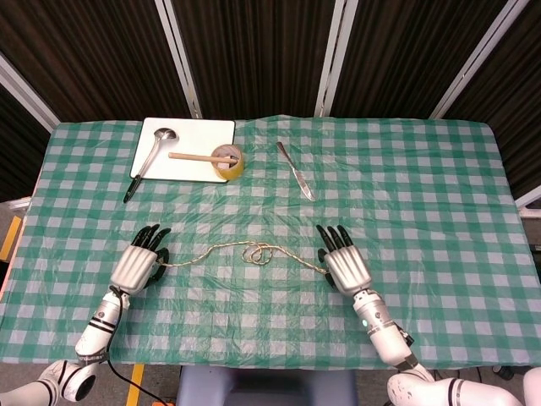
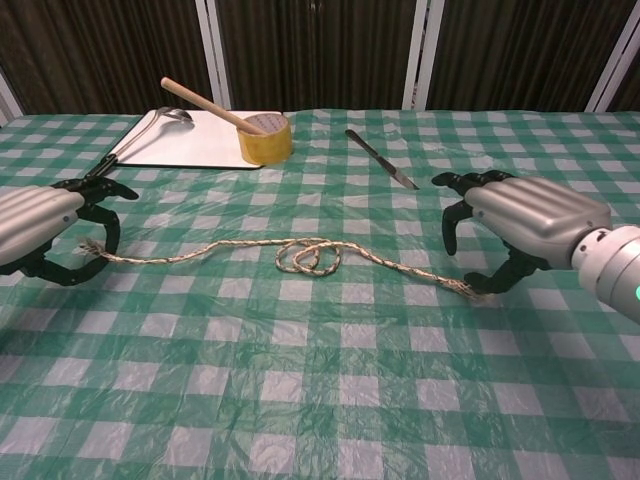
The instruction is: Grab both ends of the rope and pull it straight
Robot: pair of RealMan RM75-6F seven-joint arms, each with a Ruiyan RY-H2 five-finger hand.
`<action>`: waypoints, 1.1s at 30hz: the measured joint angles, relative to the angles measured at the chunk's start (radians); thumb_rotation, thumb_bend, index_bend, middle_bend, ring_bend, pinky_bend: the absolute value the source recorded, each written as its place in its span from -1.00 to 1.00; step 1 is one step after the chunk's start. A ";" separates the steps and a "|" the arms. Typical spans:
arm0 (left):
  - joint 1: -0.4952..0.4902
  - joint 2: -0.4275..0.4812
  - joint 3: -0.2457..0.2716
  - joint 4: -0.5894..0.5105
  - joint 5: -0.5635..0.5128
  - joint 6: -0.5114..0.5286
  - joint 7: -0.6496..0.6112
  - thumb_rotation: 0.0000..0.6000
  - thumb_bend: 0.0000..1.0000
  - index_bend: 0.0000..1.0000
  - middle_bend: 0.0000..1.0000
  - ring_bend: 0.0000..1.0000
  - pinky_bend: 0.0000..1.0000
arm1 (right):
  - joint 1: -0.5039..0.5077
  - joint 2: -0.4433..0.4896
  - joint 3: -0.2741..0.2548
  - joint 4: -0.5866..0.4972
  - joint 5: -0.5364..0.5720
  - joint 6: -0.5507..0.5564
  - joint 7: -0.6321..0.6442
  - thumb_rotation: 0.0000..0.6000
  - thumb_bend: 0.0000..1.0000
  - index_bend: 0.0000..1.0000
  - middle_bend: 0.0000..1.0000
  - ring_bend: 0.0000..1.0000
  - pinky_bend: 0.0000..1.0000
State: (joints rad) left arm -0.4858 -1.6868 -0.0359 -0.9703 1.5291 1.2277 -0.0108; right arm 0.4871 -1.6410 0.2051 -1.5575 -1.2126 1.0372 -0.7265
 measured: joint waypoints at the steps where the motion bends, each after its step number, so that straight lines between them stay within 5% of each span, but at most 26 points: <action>1: 0.000 0.000 0.000 0.000 0.000 0.001 0.000 1.00 -0.10 0.45 -0.78 -1.00 -0.77 | 0.009 -0.011 0.002 0.010 0.020 -0.003 -0.011 1.00 -0.17 0.13 -1.00 -1.00 -1.00; 33: -0.001 -0.002 0.001 0.015 -0.002 -0.001 0.001 1.00 -0.11 0.45 -0.78 -1.00 -0.79 | 0.108 -0.066 -0.049 0.072 0.200 0.025 -0.084 1.00 -0.06 0.24 -1.00 -1.00 -1.00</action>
State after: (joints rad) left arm -0.4864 -1.6885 -0.0351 -0.9550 1.5266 1.2269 -0.0098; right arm 0.5947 -1.7071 0.1562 -1.4858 -1.0124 1.0626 -0.8100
